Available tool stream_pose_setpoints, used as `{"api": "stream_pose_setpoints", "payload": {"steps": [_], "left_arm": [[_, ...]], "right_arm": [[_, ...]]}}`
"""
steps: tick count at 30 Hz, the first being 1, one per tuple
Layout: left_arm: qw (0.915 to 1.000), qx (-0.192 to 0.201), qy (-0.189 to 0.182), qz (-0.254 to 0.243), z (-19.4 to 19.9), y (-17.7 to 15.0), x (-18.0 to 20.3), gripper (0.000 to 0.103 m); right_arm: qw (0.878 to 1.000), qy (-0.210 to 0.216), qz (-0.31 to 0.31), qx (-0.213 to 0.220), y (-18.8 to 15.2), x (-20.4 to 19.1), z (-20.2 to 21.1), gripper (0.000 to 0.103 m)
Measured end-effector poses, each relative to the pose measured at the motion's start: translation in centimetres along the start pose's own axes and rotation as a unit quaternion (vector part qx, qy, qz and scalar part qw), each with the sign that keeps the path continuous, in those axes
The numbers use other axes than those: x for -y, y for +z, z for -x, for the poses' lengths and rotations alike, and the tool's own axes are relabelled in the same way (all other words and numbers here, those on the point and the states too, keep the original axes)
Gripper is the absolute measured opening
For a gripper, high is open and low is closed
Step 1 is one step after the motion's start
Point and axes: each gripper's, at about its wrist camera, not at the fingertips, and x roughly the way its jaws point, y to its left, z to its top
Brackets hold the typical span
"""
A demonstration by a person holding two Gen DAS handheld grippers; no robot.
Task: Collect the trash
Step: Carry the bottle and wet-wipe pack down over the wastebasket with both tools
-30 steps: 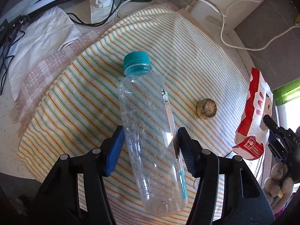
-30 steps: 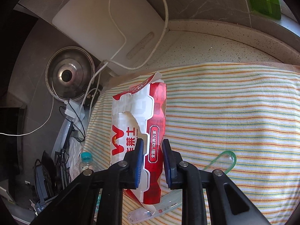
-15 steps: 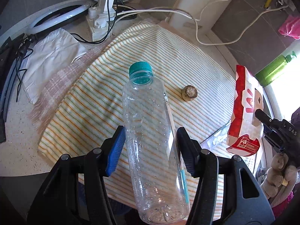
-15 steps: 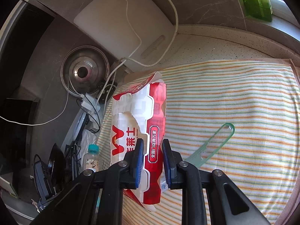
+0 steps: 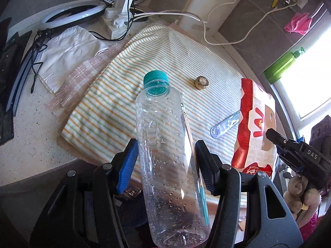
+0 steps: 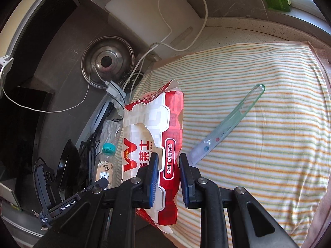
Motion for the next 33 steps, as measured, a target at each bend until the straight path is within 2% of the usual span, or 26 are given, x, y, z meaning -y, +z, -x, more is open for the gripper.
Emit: {"api": "stream_pose_setpoints", "payload": {"steps": [14,21,33], "left_arm": [[0.9993,-0.029,0.003,-0.025,2.9,-6.3,-5.9,0.058],[0.9987,-0.042,0.004,-0.028,3.8,-9.1,-8.4,0.058],[0.9961,-0.08,0.013,-0.036,2.5,-13.6,-11.2,0.057]], "right_arm": [[1.0,-0.026,0.007,-0.015,-9.8,-4.7,-0.2,0.019],[0.997,-0.059,0.034,-0.026,-14.5,-6.6,-0.7,0.019],[0.987,-0.115,0.086,-0.067,-22.1,-8.0,-4.0,0.019]]}}
